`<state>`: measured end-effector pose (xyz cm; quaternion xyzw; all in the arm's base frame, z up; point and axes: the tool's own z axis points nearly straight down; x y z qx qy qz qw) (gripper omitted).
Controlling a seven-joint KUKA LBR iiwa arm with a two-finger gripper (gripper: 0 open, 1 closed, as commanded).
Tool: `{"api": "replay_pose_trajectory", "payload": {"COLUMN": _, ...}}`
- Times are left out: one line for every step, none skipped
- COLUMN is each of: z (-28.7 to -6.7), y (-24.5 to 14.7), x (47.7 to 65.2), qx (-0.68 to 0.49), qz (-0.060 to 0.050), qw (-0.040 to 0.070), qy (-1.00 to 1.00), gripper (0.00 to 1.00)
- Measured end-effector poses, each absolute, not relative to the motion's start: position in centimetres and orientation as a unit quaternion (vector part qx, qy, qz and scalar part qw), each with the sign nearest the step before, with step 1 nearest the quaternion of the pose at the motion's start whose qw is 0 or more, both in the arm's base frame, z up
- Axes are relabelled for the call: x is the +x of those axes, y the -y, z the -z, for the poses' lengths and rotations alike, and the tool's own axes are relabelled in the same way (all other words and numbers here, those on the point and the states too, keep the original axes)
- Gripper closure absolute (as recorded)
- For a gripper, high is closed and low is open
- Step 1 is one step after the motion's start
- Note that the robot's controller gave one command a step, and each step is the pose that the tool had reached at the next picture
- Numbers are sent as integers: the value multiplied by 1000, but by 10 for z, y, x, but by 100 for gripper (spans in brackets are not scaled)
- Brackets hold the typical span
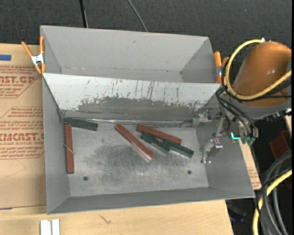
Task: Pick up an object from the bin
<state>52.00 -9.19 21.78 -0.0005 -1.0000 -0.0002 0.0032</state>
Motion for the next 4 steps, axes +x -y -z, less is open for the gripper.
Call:
{"api": "replay_pose_trajectory", "payload": {"z": -222, "y": 91, "x": 522, "qx": 0, "qz": 0, "qw": -1, "qy": 1000, "gripper": 0}}
{"api": "replay_pose_trajectory", "payload": {"z": -140, "y": 61, "x": 551, "qx": -43, "qz": 0, "qw": -4, "qy": 999, "gripper": 0}}
{"api": "replay_pose_trajectory", "payload": {"z": -133, "y": 45, "x": 559, "qx": -106, "qz": 0, "qw": 0, "qy": 994, "gripper": 0}}
{"api": "replay_pose_trajectory", "payload": {"z": -131, "y": 25, "x": 589, "qx": -76, "qz": 0, "qw": -2, "qy": 997, "gripper": 0}}
